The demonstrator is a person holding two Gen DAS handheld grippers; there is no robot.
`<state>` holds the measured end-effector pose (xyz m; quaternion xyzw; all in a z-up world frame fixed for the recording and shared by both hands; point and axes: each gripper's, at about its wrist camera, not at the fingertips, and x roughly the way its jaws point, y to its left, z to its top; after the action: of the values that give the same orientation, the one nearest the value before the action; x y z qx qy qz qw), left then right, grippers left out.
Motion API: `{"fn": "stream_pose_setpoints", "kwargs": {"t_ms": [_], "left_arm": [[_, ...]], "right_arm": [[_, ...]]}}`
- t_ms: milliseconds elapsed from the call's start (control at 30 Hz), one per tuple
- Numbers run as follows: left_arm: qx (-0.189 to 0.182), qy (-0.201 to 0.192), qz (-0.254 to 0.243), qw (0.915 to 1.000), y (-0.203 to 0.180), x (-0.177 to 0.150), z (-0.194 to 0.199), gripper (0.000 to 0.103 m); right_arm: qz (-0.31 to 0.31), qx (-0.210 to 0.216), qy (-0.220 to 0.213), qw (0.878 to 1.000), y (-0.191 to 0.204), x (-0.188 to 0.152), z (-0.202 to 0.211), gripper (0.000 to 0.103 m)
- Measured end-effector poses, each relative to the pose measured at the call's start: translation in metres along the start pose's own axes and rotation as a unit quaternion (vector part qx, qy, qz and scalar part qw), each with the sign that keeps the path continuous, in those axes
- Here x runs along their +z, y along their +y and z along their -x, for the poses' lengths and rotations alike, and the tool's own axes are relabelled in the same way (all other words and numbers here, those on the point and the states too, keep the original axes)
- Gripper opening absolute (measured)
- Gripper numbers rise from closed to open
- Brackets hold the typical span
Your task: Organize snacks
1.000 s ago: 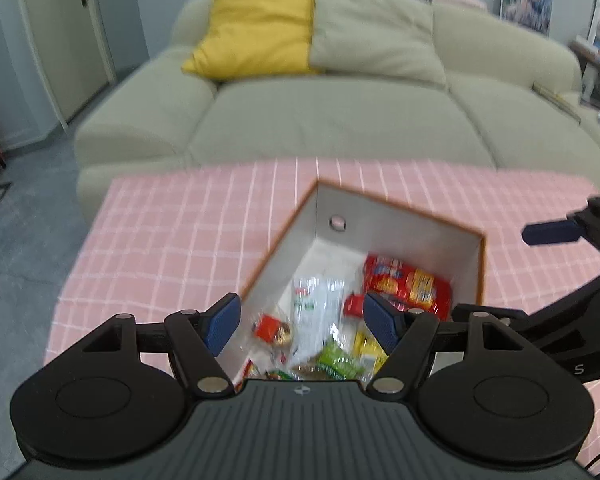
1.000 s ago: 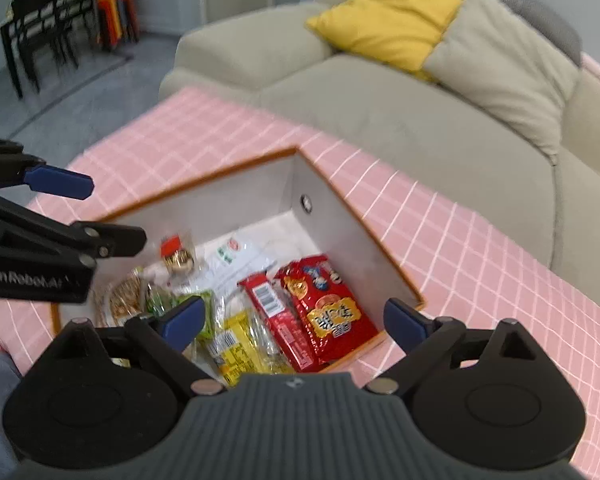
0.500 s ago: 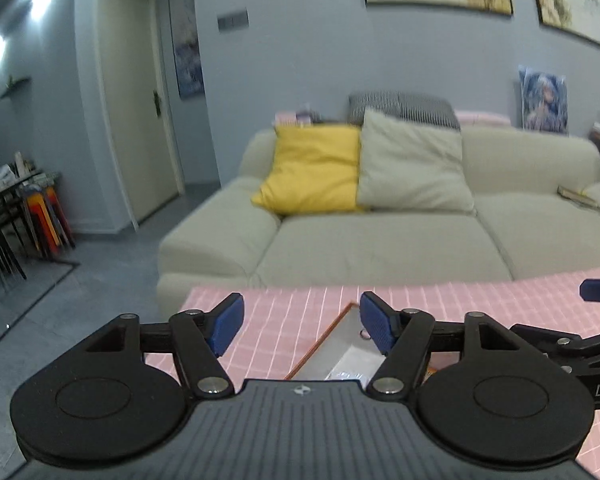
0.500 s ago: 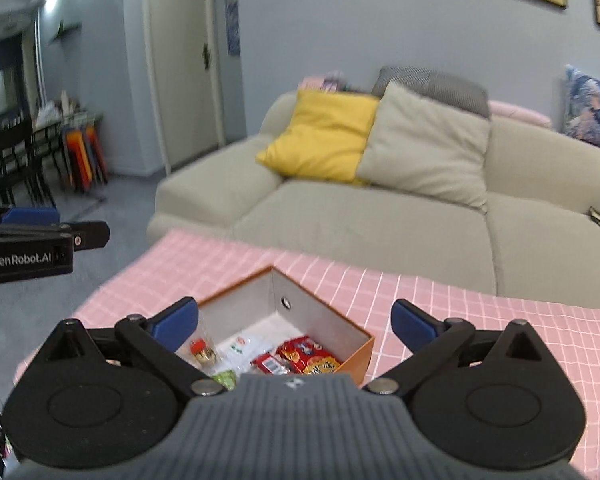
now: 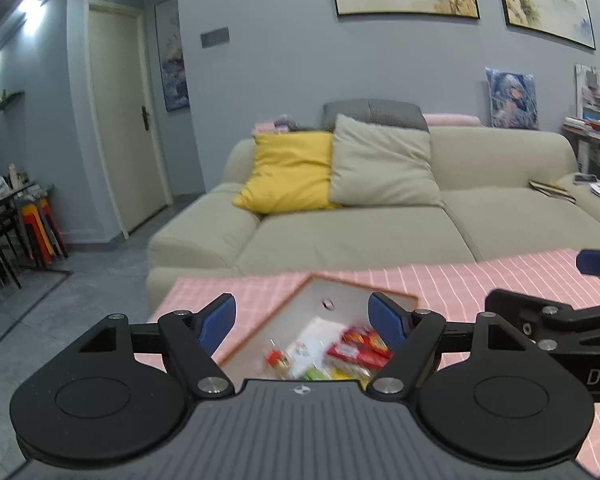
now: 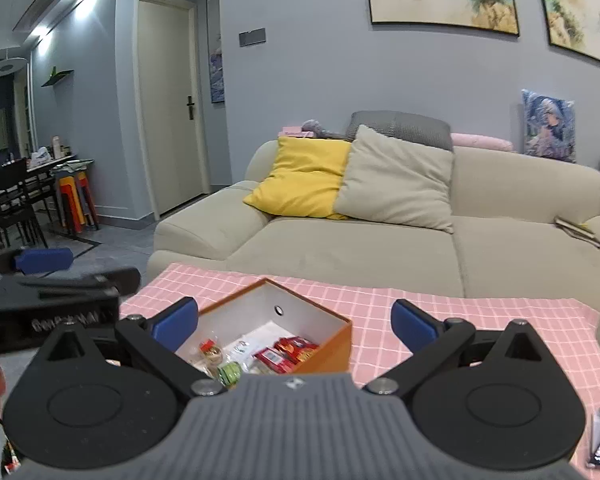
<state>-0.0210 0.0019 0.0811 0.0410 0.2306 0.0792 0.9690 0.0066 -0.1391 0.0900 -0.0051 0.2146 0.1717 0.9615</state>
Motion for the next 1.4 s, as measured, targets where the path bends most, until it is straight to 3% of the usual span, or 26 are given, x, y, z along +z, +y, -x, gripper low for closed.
{"fn": "stream_pose_setpoints", "kwargs": {"t_ms": [200,667,1400], "left_arm": [[-0.006,0.040,0.006,0.9991,-0.003,-0.025,-0.004,0.089],[-0.001,0.129,0.000,0.9916,-0.007,-0.065,-0.031,0.090],[-0.008,0.140,0.001,0.9901,-0.007,-0.061,-0.034,0.089]], "right_arm": [[0.001,-0.027,0.002,1.000,-0.001,-0.028,0.006,0.099],[-0.029,-0.050,0.086,0.995,-0.019,-0.068,-0.034,0.099],[-0.023,-0.042,0.097,0.994,-0.019,-0.073,-0.038,0.099]]}}
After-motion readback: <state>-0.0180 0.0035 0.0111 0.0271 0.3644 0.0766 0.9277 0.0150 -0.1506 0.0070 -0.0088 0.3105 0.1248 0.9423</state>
